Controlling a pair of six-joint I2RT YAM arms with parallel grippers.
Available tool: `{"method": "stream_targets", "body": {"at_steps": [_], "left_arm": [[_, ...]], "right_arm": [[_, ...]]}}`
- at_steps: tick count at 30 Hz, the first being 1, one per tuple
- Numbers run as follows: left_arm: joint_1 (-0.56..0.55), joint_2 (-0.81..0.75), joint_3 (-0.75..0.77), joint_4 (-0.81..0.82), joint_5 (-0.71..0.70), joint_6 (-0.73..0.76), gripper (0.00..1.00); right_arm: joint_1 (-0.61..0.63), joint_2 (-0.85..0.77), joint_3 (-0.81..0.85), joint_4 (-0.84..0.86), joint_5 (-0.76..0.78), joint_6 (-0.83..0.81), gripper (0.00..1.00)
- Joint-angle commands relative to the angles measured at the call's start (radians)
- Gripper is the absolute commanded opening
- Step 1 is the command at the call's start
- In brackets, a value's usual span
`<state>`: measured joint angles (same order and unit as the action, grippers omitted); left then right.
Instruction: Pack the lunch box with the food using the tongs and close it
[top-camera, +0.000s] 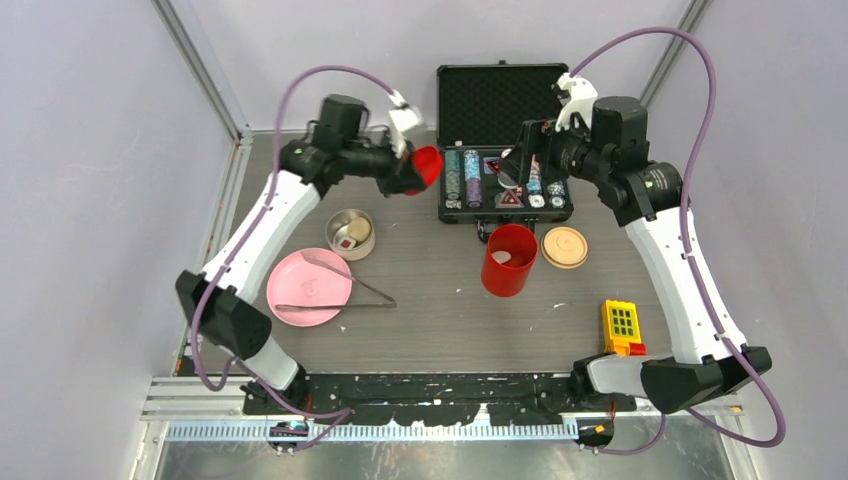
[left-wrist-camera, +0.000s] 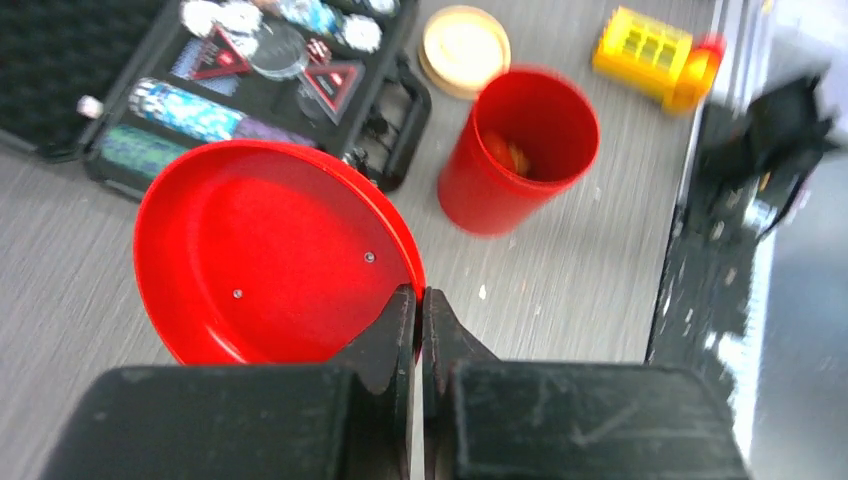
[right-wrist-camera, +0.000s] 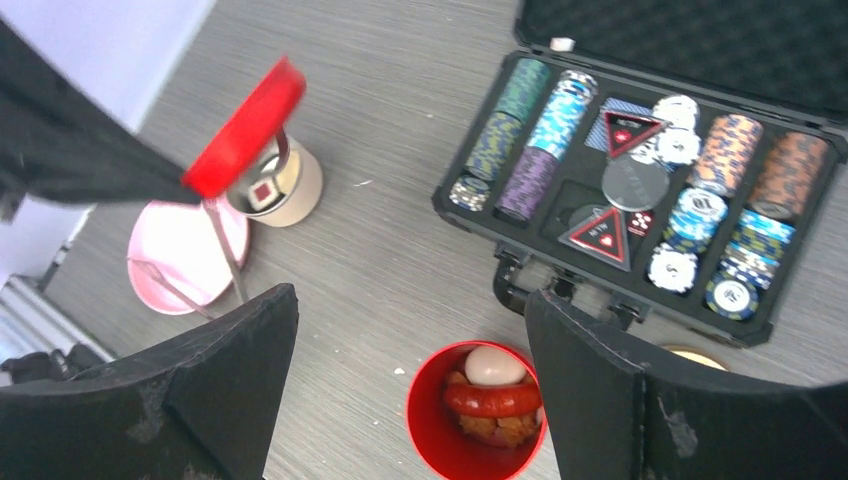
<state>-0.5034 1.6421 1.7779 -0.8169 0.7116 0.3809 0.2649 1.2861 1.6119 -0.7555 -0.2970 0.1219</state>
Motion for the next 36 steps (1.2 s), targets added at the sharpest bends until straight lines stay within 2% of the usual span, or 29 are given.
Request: {"method": "stream_targets", "body": {"at_steps": [1, 3, 6, 9, 11, 14, 17, 21, 32, 36], "left_arm": [[0.105, -0.096, -0.112, 0.521, 0.203, -0.619, 0.00], [0.146, -0.106, -0.161, 0.714, 0.274, -0.861, 0.00], [0.199, -0.118, -0.280, 1.154, 0.311, -1.304, 0.00], [0.235, -0.116, -0.359, 1.425, 0.256, -1.628, 0.00], [0.248, -0.119, -0.396, 1.515, 0.212, -1.736, 0.00], [0.256, -0.134, -0.454, 1.620, 0.147, -1.870, 0.00], [0.261, -0.157, -0.501, 1.677, 0.082, -1.967, 0.00], [0.261, -0.176, -0.524, 1.676, 0.063, -2.023, 0.00], [0.257, -0.216, -0.552, 1.643, 0.065, -2.102, 0.00], [0.245, -0.217, -0.567, 1.641, 0.065, -2.107, 0.00]], "right_arm": [[-0.004, -0.013, 0.021, 0.090, -0.154, -0.004, 0.88], [-0.006, -0.009, 0.012, 0.119, -0.215, -0.028, 0.87], [-0.004, 0.004, -0.015, 0.199, -0.328, -0.021, 0.84], [-0.004, 0.032, -0.080, 0.420, -0.446, 0.120, 0.74], [-0.002, 0.055, -0.116, 0.586, -0.479, 0.237, 0.70], [0.019, 0.090, -0.146, 0.802, -0.497, 0.363, 0.68], [0.065, 0.122, -0.150, 0.852, -0.480, 0.376, 0.67], [0.101, 0.179, -0.115, 0.883, -0.459, 0.375, 0.66], [0.129, 0.248, -0.088, 1.006, -0.526, 0.402, 0.61], [0.129, 0.255, -0.091, 1.063, -0.551, 0.423, 0.56]]}}
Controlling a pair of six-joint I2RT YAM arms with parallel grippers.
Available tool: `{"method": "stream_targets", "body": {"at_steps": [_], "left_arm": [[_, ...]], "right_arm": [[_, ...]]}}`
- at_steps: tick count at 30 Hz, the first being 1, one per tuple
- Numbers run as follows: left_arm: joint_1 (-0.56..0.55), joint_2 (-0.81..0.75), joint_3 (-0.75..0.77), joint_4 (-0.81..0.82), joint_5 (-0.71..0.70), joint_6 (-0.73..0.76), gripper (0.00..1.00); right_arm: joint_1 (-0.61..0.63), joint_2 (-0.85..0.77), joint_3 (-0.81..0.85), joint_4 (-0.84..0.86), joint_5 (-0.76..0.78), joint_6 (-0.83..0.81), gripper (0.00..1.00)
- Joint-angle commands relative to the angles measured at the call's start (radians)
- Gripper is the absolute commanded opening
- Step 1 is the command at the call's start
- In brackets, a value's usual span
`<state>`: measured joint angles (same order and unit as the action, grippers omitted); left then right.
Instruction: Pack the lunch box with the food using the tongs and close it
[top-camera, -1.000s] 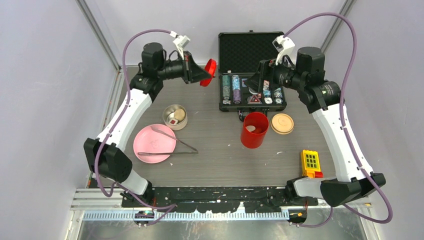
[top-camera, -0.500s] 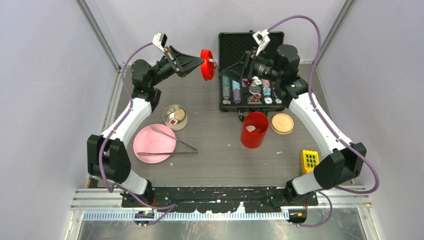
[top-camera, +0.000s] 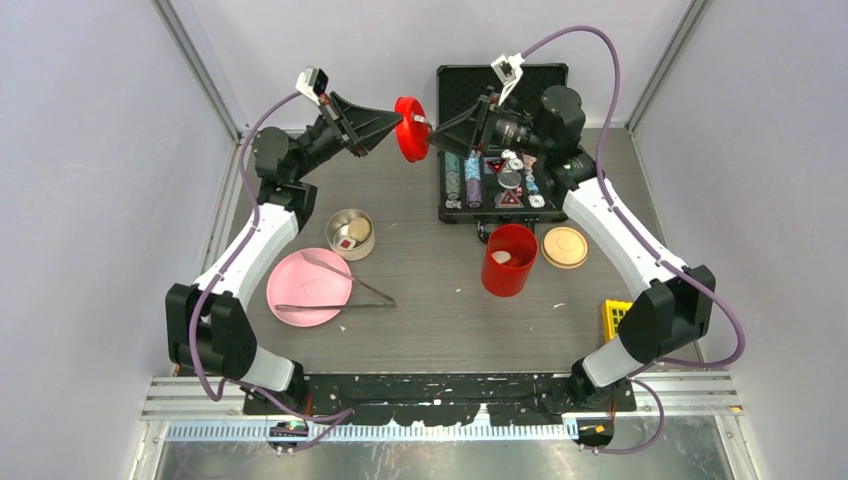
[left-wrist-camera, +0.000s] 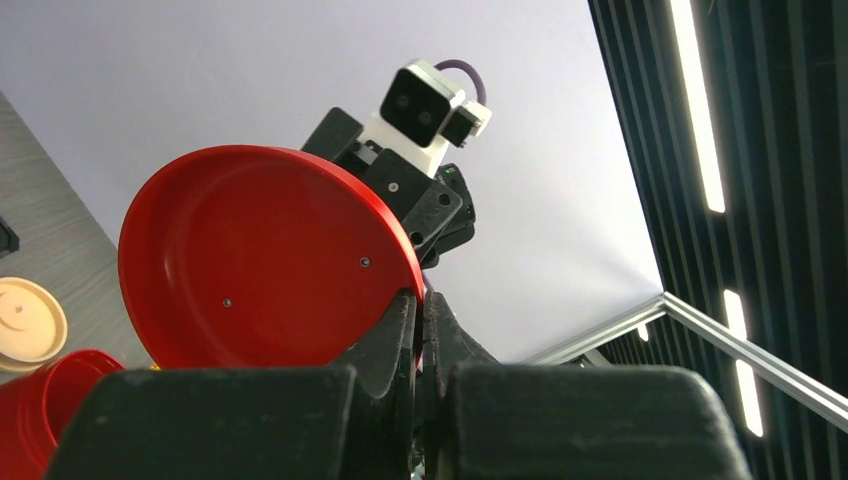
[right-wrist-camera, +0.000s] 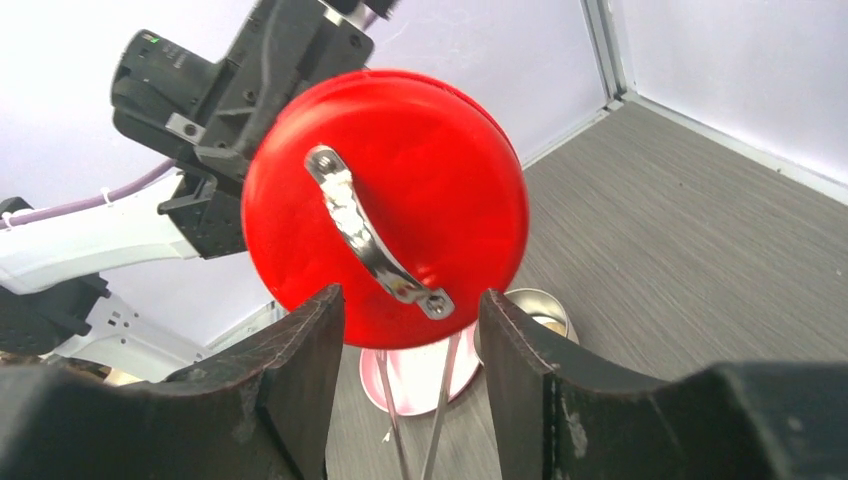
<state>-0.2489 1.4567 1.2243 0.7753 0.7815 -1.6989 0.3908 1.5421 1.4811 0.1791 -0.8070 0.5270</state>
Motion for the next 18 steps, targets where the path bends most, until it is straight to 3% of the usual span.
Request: {"method": "stream_targets", "body": {"at_steps": [1, 7, 13, 18], "left_arm": [[-0.011, -0.031, -0.014, 0.048, -0.006, -0.027, 0.00], [-0.018, -0.024, -0.015, 0.053, -0.008, -0.030, 0.00], [-0.024, -0.022, -0.019, 0.065, -0.009, -0.039, 0.00], [-0.029, -0.030, -0.034, 0.066, -0.011, -0.036, 0.00]], "right_arm": [[0.003, 0.004, 0.045, 0.139, -0.047, 0.024, 0.55], [0.008, 0.028, 0.068, 0.174, -0.073, 0.059, 0.44], [0.028, 0.039, 0.061, 0.144, -0.079, 0.027, 0.41], [0.040, 0.045, 0.066, 0.108, -0.072, -0.002, 0.24]]}}
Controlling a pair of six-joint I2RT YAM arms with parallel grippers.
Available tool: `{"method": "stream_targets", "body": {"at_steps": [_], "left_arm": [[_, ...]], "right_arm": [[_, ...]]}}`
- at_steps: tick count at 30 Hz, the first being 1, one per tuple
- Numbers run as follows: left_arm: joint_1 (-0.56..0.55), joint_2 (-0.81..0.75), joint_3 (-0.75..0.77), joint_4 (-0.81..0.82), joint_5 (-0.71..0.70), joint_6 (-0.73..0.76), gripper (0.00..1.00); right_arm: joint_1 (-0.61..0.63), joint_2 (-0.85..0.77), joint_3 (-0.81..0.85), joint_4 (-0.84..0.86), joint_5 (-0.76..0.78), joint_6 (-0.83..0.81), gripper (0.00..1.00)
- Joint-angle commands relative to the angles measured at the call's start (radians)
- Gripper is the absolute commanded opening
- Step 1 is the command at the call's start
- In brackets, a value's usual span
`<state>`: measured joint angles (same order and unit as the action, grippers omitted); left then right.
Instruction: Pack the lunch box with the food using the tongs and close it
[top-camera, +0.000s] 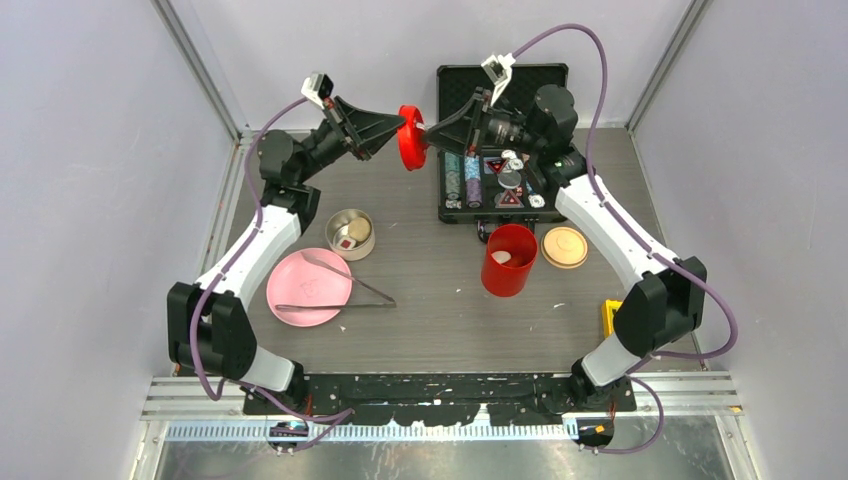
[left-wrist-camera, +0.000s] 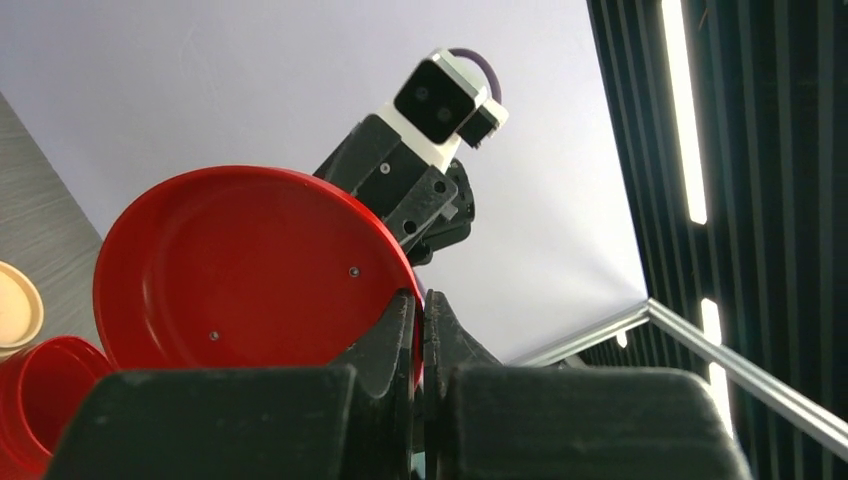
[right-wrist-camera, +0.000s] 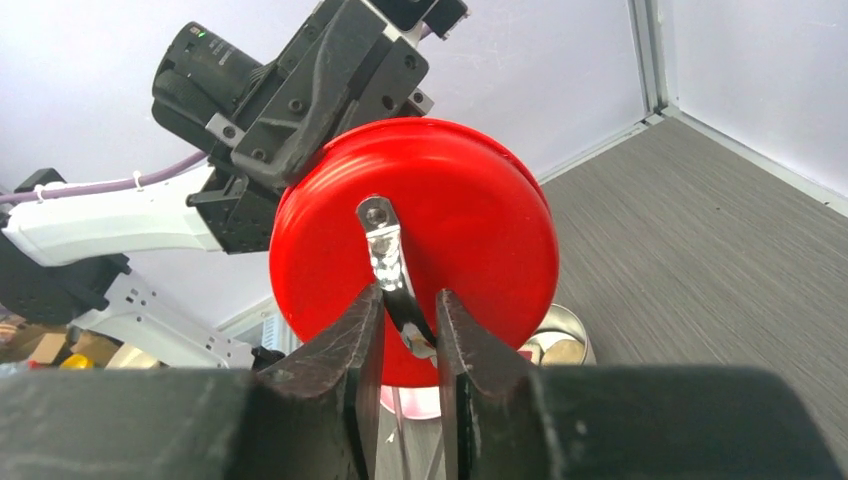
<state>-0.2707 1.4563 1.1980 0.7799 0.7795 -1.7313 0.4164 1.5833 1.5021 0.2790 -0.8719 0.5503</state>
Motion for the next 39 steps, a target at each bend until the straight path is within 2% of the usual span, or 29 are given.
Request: {"method": "stream_targets", "body": {"at_steps": [1, 2, 5, 9, 12, 14, 16, 19, 21, 23, 26, 28, 31, 35, 39], "left_arm": [[-0.007, -0.030, -0.010, 0.058, -0.008, 0.001, 0.00], [-0.007, -0.031, -0.010, 0.054, -0.007, 0.012, 0.01], [0.005, -0.030, -0.018, 0.044, 0.006, 0.050, 0.32], [0.046, -0.026, -0.035, 0.021, 0.038, 0.124, 0.62], [0.075, -0.011, -0.012, -0.076, 0.115, 0.247, 0.87], [0.097, -0.010, -0.005, -0.158, 0.150, 0.340, 0.98], [0.115, -0.028, 0.016, -0.347, 0.154, 0.500, 1.00], [0.118, -0.046, 0.119, -0.812, 0.124, 0.893, 1.00], [0.116, -0.045, 0.210, -1.081, 0.051, 1.121, 1.00], [0.116, -0.048, 0.256, -1.249, -0.038, 1.296, 1.00], [0.113, -0.070, 0.268, -1.370, -0.167, 1.453, 1.00], [0.108, -0.090, 0.259, -1.414, -0.217, 1.532, 1.00], [0.095, -0.115, 0.248, -1.465, -0.254, 1.616, 1.00], [0.047, -0.136, 0.246, -1.548, -0.373, 1.708, 1.00], [-0.005, -0.128, 0.243, -1.603, -0.459, 1.727, 1.00]], "right_arm": [[0.015, 0.003, 0.048, -0.003, -0.005, -0.030, 0.20], [0.015, -0.001, 0.052, -0.027, -0.003, -0.050, 0.15], [0.010, -0.024, 0.054, -0.123, 0.018, -0.112, 0.01], [-0.017, -0.080, 0.028, -0.260, 0.058, -0.179, 0.00], [-0.044, -0.125, 0.044, -0.452, 0.125, -0.262, 0.00], [-0.049, -0.155, 0.082, -0.626, 0.197, -0.362, 0.00], [-0.047, -0.172, 0.128, -0.810, 0.275, -0.469, 0.00], [-0.048, -0.192, 0.185, -1.031, 0.389, -0.589, 0.01], [-0.048, -0.205, 0.222, -1.160, 0.466, -0.651, 0.01], [-0.048, -0.218, 0.247, -1.263, 0.531, -0.691, 0.00], [-0.048, -0.225, 0.271, -1.389, 0.603, -0.726, 0.01], [-0.049, -0.217, 0.283, -1.477, 0.636, -0.739, 0.00], [-0.065, -0.212, 0.253, -1.522, 0.664, -0.758, 0.01], [-0.066, -0.144, 0.277, -1.633, 0.682, -0.802, 0.00], [-0.065, -0.101, 0.288, -1.647, 0.693, -0.802, 0.00]]}}
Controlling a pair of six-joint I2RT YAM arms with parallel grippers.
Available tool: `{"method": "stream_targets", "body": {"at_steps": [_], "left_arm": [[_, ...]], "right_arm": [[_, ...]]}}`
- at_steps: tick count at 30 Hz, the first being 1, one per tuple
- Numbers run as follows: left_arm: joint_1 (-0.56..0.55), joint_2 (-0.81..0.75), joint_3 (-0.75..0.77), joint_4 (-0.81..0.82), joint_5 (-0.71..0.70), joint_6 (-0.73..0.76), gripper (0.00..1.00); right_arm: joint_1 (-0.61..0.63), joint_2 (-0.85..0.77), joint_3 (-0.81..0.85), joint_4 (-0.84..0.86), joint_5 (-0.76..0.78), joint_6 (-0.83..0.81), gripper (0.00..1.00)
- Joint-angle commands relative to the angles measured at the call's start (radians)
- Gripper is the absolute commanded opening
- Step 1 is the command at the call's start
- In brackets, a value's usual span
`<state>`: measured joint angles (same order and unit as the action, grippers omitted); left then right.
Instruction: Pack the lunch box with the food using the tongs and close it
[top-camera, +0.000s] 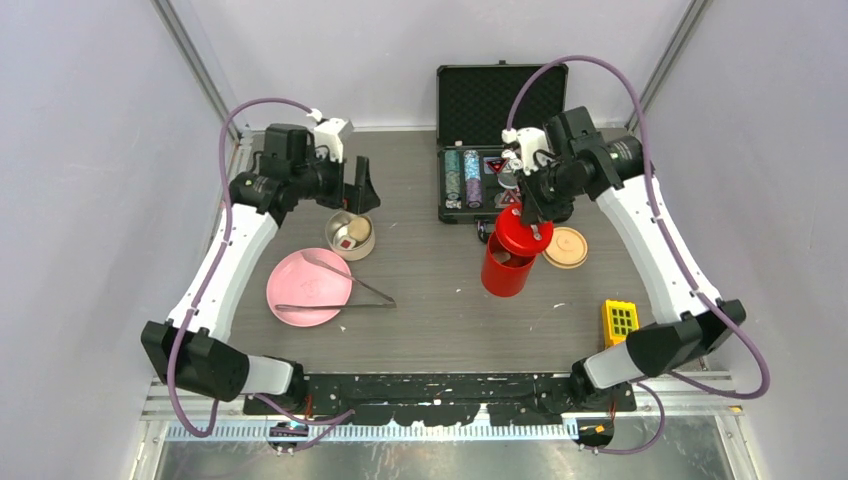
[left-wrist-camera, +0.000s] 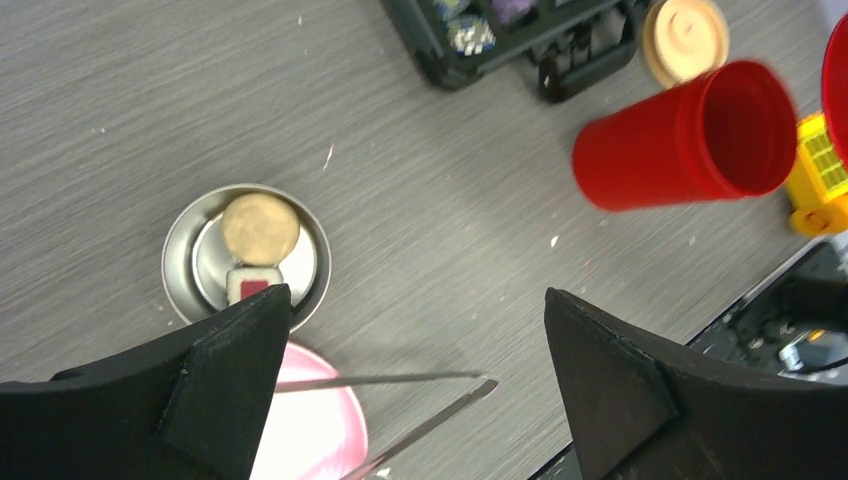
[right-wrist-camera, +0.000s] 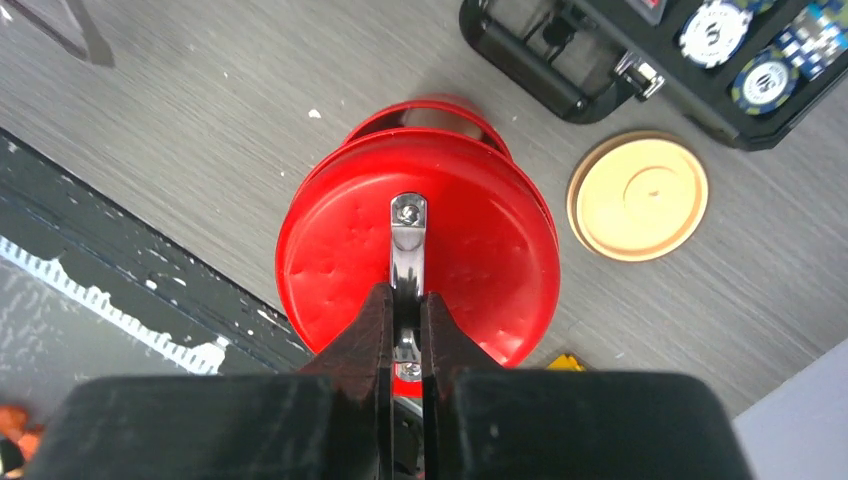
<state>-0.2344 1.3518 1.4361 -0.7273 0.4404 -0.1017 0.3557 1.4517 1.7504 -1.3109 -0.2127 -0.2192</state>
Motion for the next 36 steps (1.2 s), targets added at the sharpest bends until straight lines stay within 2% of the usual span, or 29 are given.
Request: {"method": "stream_targets", "body": {"at_steps": [1, 6, 19, 36], "left_arm": [[-0.046, -0.022, 0.002, -0.100, -0.122, 0.097, 1.00], [-0.051, -0.038, -0.026, -0.084, -0.131, 0.125, 1.00], [-0.051, -0.064, -0.045, -0.073, -0.134, 0.123, 1.00], [-0.051, -0.048, -0.049, -0.060, -0.125, 0.121, 1.00]], "right_arm": [[-0.005, 0.045, 0.048, -0.060, 0.034, -0.029, 0.00], [-0.004, 0.109, 0.075, -0.065, 0.027, -0.018, 0.00], [-0.005, 0.162, -0.010, 0.027, -0.012, -0.008, 0.00], [-0.004, 0.141, -0.174, 0.142, -0.045, 0.033, 0.01]]}}
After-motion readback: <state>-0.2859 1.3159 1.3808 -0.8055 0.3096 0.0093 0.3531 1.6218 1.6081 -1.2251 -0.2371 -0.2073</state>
